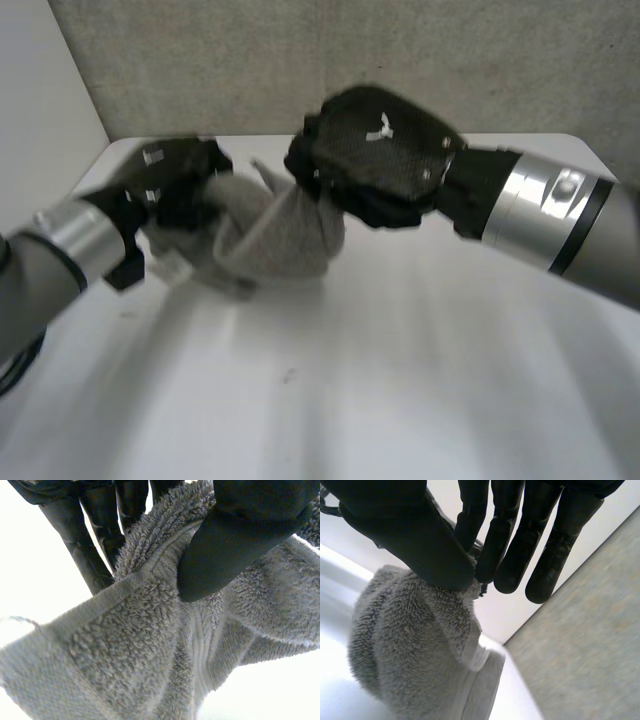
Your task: Fold the laundry
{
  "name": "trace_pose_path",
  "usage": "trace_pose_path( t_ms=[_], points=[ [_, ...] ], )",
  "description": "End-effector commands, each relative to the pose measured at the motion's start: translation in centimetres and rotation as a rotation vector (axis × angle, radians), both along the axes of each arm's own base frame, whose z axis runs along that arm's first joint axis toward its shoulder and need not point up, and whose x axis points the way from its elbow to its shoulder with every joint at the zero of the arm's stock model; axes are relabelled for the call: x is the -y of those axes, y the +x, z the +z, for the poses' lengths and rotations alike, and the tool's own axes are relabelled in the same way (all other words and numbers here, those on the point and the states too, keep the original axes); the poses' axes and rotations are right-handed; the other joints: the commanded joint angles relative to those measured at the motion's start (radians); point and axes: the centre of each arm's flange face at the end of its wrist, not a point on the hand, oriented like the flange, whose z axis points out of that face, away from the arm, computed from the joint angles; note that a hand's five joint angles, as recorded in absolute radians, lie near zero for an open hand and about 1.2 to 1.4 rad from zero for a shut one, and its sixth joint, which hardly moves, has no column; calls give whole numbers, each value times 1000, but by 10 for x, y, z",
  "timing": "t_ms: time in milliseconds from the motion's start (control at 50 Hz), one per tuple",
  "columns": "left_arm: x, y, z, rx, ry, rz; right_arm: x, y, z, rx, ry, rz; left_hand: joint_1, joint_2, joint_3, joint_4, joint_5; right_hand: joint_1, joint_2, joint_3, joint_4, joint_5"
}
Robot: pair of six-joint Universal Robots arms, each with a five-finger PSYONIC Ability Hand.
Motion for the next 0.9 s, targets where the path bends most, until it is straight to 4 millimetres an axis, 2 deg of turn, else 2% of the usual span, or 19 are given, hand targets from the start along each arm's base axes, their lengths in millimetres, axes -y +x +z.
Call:
trace_pose_path(
  t_ms=[20, 120, 140, 160, 200, 220, 260, 300, 320, 340, 360, 380, 440, 460, 480, 540, 640, 780, 900],
  points=[
    [-28, 5, -58, 141, 85, -33, -7, -3, -57, -88, 181, 4, 241, 182, 187, 178, 211, 427, 205, 210, 202, 227],
    [-27, 5, -84, 233, 86, -60, -17, -3, -74, -120, 231, 7, 74, 16, 20, 12, 44, 427, 205, 210, 202, 227],
    [-27, 4, -89, 254, 87, -69, -17, -3, -74, -120, 231, 8, -127, -185, -180, -189, -157, 427, 205, 210, 202, 227],
    [-27, 4, -89, 254, 87, -69, -21, -3, -78, -129, 241, 12, -129, -187, -182, -191, -159, 427, 205, 210, 202, 227],
    [-25, 3, -97, 286, 88, -83, -24, -3, -80, -133, 248, 14, -672, -731, -726, -735, -702, 405, 183, 187, 180, 205],
    [-25, 3, -97, 286, 88, -83, -25, -3, -80, -133, 247, 6, -675, -733, -728, -737, -705, 274, 52, 57, 49, 74],
    [-21, 2, -98, 308, 70, -85, -23, -4, -79, -132, 247, -3, -891, -949, -945, -953, -921, 182, -40, -36, -43, -18],
    [-19, 2, -95, 310, 54, -80, -17, -6, -78, -131, 244, -55, -938, -997, -992, -1001, -969, -5, -227, -222, -230, -205],
    [-17, 2, -92, 308, 46, -76, -17, -6, -78, -131, 244, -56, -945, -1003, -999, -1007, -975, -6, -228, -224, -231, -206],
    [-17, 2, -92, 308, 46, -76, -15, -6, -78, -134, 242, -88, -945, -1003, -999, -1007, -975, -169, -391, -386, -394, -369],
    [-16, 3, -90, 303, 45, -73, -15, -6, -78, -134, 242, -88, -948, -1006, -1001, -1010, -978, -171, -393, -388, -395, -370],
    [-16, 3, -90, 303, 45, -73, -12, -7, -78, -137, 237, -126, -948, -1006, -1002, -1010, -978, -325, -547, -542, -549, -524],
    [-18, 4, -78, 294, 9, -61, -7, -10, -74, -136, 224, -203, -951, -1009, -1004, -1013, -981, -557, -779, -774, -782, -757],
    [-20, 6, -66, 283, -24, -52, -5, -12, -71, -130, 220, -240, -951, -1009, -1004, -1013, -981, -645, -867, -863, -870, -845],
    [-23, 8, -55, 273, -56, -44, -5, -12, -70, -130, 220, -241, -951, -1009, -1004, -1013, -981, -646, -868, -864, -871, -846],
    [-26, 10, -46, 266, -84, -32, 1, -15, -60, -89, 240, -304, -951, -1009, -1004, -1013, -981, -748, -971, -966, -973, -948],
    [-31, 30, -21, 252, -157, 48, 12, -16, -39, -4, 291, -338, -954, -1012, -1007, -1016, -984, -772, -995, -990, -997, -972],
    [-41, 41, -15, 239, -130, 85, 17, -12, -10, 3, 297, -323, -965, -1024, -1019, -1028, -996, -752, -974, -969, -977, -952],
    [-52, 51, -23, 254, -21, 104, 28, -3, -27, -74, 233, -309, -945, -1003, -999, -1007, -975, -725, -948, -943, -950, -925]
  ],
)
